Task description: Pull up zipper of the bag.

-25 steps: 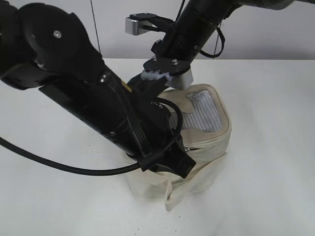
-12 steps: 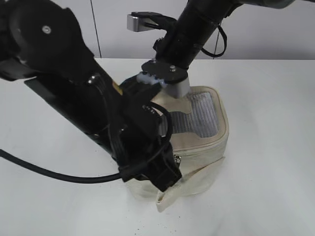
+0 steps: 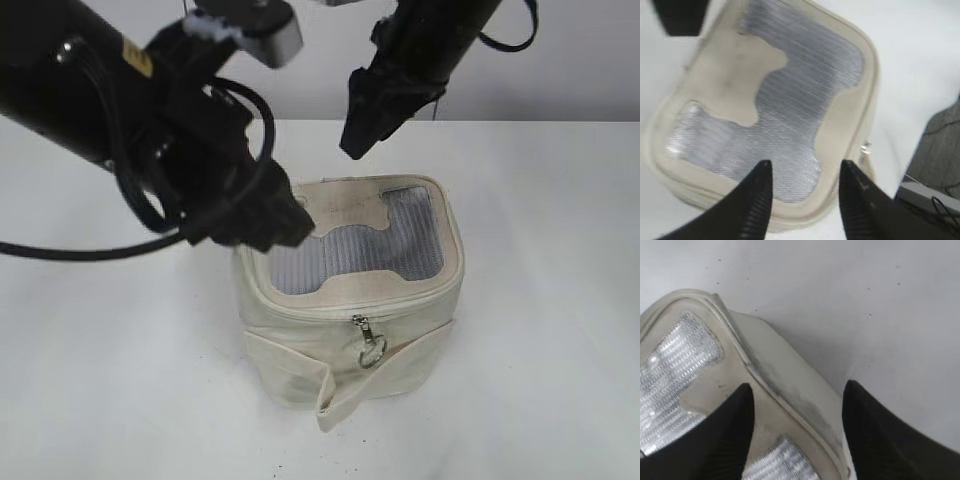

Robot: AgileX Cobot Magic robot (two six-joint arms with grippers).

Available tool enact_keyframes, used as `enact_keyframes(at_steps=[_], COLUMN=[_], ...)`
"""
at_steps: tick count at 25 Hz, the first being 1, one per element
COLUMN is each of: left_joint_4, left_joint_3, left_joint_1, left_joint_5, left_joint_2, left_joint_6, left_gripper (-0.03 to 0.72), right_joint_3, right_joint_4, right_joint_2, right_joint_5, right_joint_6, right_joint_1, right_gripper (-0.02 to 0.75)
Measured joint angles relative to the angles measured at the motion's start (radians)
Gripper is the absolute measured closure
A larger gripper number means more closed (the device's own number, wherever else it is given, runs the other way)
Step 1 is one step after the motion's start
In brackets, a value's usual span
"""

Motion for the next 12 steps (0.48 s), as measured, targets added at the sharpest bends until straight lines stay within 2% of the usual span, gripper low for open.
enact_keyframes(at_steps=[7, 12], left_joint_4=[-0.007, -0.017], left_joint_3=[-0.099, -0.212], left_joint_1=[0.165, 0.195], left_joint_5=[-0.063, -0.054], left_joint_2=[0.067, 0.199], left_joint_6=[-0.002, 0.049], left_gripper=[0.340, 0.341], right_joint_3=[0.000, 0.041], right_joint_4=[-0.010, -0.015], right_joint_2=[-0.029, -0.059], right_joint_5=[0.028, 0.028], right_joint_6=[0.061, 0.089], right_joint_1=[-0.107, -0.165], right_gripper=[0.292, 0.292])
